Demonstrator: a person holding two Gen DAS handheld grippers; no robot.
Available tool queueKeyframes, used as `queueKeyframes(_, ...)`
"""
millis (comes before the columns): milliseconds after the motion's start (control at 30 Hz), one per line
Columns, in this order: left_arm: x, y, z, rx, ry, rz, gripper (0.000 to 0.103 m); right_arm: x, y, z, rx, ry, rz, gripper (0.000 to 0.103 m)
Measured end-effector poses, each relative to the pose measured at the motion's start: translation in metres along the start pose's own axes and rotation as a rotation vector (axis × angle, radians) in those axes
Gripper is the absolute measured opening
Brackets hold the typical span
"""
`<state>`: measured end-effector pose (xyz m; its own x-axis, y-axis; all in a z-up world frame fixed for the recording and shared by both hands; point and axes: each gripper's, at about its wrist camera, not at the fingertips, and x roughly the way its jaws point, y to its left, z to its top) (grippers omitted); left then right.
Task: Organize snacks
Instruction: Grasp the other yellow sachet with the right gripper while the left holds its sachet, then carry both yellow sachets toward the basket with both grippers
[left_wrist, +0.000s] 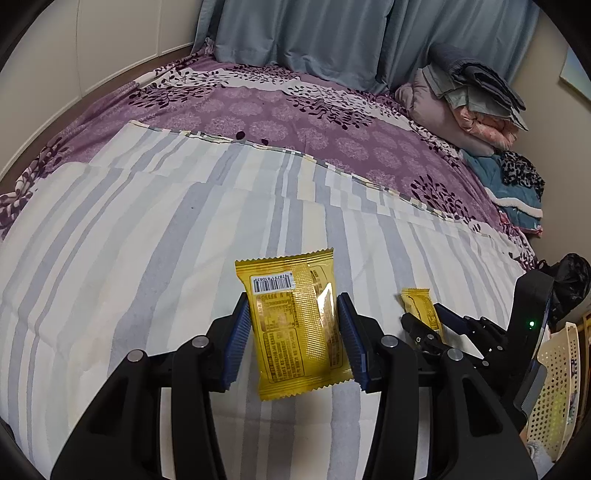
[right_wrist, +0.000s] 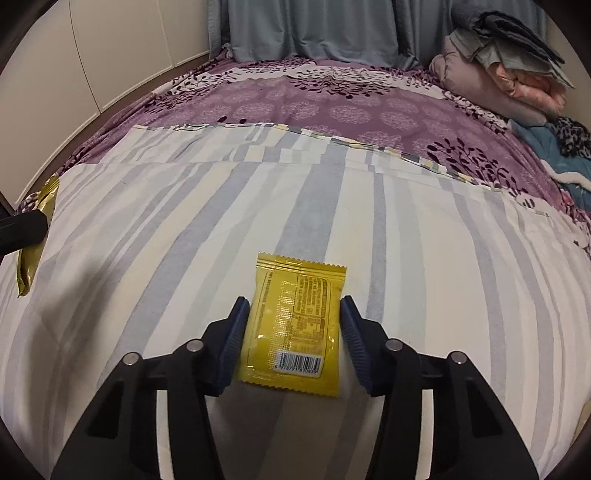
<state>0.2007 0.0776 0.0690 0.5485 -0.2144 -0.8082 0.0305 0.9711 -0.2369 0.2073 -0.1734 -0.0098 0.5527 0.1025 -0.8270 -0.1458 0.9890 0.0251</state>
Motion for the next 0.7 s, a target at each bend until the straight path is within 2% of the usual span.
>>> queueKeyframes(267, -0.006, -0.01, -0.005, 0.01, -0.007, -0.026, 0.048, -0.019, -0.006, -0.017, 0.01, -0.004, 0.045, 0.047)
queueKeyframes(700, -0.04, -0.039, -0.02, 0.057, -0.036, -0.067, 0.048, -0.097, -0.027, -0.041, 0.077, -0.112, 0.083, 0.047)
